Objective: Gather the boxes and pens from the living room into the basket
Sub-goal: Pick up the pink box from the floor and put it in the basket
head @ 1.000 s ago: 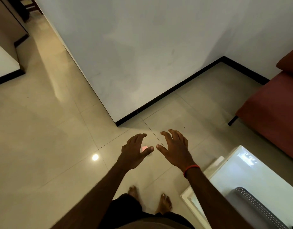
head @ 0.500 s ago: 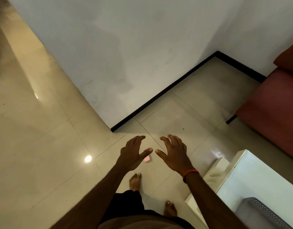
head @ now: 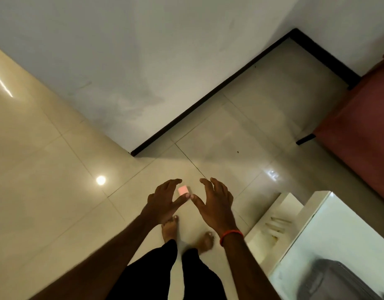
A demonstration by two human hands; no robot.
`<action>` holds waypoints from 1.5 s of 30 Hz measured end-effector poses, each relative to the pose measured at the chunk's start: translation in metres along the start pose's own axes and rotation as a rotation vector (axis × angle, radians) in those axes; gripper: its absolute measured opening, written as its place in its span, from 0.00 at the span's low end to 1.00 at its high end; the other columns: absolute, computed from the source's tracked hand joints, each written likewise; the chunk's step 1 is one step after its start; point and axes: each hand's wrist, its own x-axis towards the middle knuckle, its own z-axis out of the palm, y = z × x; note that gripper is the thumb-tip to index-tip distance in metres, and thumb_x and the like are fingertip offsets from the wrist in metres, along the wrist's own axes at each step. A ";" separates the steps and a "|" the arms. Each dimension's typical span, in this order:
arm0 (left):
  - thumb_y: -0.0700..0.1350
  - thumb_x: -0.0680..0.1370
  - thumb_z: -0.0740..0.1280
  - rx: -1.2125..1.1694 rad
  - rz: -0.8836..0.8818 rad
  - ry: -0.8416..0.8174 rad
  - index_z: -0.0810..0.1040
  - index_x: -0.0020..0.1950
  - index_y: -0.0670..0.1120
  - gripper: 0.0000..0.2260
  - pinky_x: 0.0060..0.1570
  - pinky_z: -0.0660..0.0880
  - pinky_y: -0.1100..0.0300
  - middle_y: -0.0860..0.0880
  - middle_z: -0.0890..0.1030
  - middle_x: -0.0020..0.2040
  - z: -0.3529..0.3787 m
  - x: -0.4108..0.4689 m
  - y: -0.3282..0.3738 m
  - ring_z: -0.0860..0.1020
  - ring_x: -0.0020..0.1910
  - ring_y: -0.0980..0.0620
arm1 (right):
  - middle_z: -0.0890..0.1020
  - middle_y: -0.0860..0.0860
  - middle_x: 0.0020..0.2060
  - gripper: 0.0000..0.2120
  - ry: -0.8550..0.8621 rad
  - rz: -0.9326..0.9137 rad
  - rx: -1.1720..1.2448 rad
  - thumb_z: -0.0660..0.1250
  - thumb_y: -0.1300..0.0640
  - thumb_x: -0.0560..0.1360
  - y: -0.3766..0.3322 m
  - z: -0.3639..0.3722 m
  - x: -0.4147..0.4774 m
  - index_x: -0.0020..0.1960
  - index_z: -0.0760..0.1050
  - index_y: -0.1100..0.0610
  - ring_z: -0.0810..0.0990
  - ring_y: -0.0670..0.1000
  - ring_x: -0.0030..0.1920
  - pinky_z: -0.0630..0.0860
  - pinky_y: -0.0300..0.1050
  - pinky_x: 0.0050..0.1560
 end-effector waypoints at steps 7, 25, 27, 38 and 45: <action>0.72 0.78 0.50 -0.021 -0.069 -0.030 0.61 0.78 0.56 0.33 0.70 0.64 0.39 0.53 0.65 0.78 0.047 0.075 -0.047 0.65 0.76 0.48 | 0.65 0.50 0.74 0.32 -0.143 0.066 0.156 0.56 0.30 0.75 0.040 0.078 0.070 0.74 0.60 0.44 0.62 0.52 0.74 0.61 0.57 0.71; 0.61 0.78 0.67 -0.625 -0.471 0.025 0.69 0.72 0.56 0.24 0.59 0.70 0.56 0.49 0.75 0.70 0.291 0.276 -0.250 0.74 0.64 0.50 | 0.70 0.52 0.71 0.40 -0.331 0.176 0.307 0.77 0.44 0.68 0.202 0.405 0.204 0.74 0.62 0.51 0.67 0.55 0.70 0.72 0.54 0.68; 0.61 0.78 0.67 -0.662 -0.519 0.029 0.68 0.73 0.55 0.26 0.63 0.72 0.53 0.48 0.74 0.71 0.310 0.287 -0.274 0.74 0.66 0.49 | 0.69 0.53 0.71 0.40 -0.312 0.195 0.306 0.77 0.44 0.69 0.213 0.434 0.212 0.74 0.62 0.51 0.66 0.56 0.71 0.71 0.52 0.67; 0.66 0.79 0.59 -0.893 -0.596 -0.033 0.62 0.77 0.57 0.29 0.57 0.73 0.47 0.48 0.69 0.76 0.349 0.344 -0.327 0.75 0.64 0.44 | 0.67 0.56 0.74 0.33 -0.179 0.506 0.697 0.66 0.44 0.77 0.238 0.503 0.286 0.77 0.58 0.52 0.68 0.57 0.71 0.72 0.48 0.63; 0.68 0.81 0.47 -0.966 -0.515 -0.115 0.69 0.74 0.52 0.30 0.59 0.75 0.52 0.48 0.75 0.70 0.346 0.356 -0.315 0.79 0.61 0.47 | 0.75 0.55 0.68 0.22 -0.194 0.382 0.565 0.65 0.64 0.77 0.229 0.496 0.293 0.71 0.71 0.56 0.73 0.57 0.68 0.75 0.48 0.62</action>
